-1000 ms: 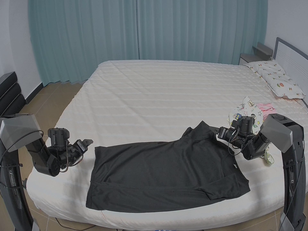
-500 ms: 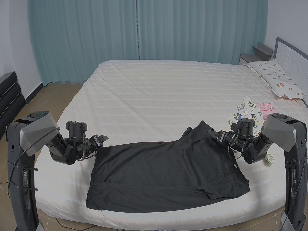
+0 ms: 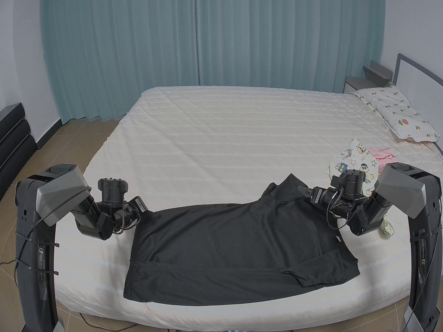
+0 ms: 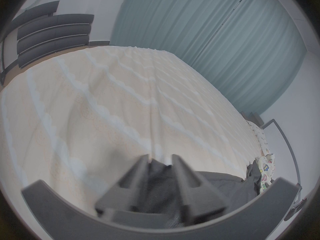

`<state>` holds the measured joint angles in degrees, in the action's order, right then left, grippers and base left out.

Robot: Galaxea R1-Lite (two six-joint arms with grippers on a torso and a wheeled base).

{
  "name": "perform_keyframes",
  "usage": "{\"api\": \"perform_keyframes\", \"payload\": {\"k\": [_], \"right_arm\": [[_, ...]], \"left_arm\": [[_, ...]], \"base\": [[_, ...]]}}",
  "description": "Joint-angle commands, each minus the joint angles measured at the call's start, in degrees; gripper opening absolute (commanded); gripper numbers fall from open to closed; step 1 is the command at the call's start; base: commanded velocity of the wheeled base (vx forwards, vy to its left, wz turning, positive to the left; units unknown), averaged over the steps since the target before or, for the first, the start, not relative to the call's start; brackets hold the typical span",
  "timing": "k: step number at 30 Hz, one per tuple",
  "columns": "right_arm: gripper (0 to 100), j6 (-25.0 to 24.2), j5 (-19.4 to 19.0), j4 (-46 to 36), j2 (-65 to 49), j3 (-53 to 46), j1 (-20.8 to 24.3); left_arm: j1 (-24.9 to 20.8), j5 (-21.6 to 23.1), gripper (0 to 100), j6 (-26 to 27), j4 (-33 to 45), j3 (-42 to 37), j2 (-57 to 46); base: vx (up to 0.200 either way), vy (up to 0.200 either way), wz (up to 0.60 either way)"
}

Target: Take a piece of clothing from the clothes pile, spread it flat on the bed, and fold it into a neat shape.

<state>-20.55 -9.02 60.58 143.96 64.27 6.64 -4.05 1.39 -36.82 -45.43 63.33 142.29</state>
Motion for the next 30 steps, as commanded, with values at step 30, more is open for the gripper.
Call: {"api": "perform_keyframes", "payload": {"k": [30], "right_arm": [[100,3.77,-0.73,-10.04,7.3,15.8,1.27]], "left_arm": [[1.94,-3.06,0,-2.91,-8.09,-3.3,-0.08]], "base": [[0.0,0.0,0.0]]}}
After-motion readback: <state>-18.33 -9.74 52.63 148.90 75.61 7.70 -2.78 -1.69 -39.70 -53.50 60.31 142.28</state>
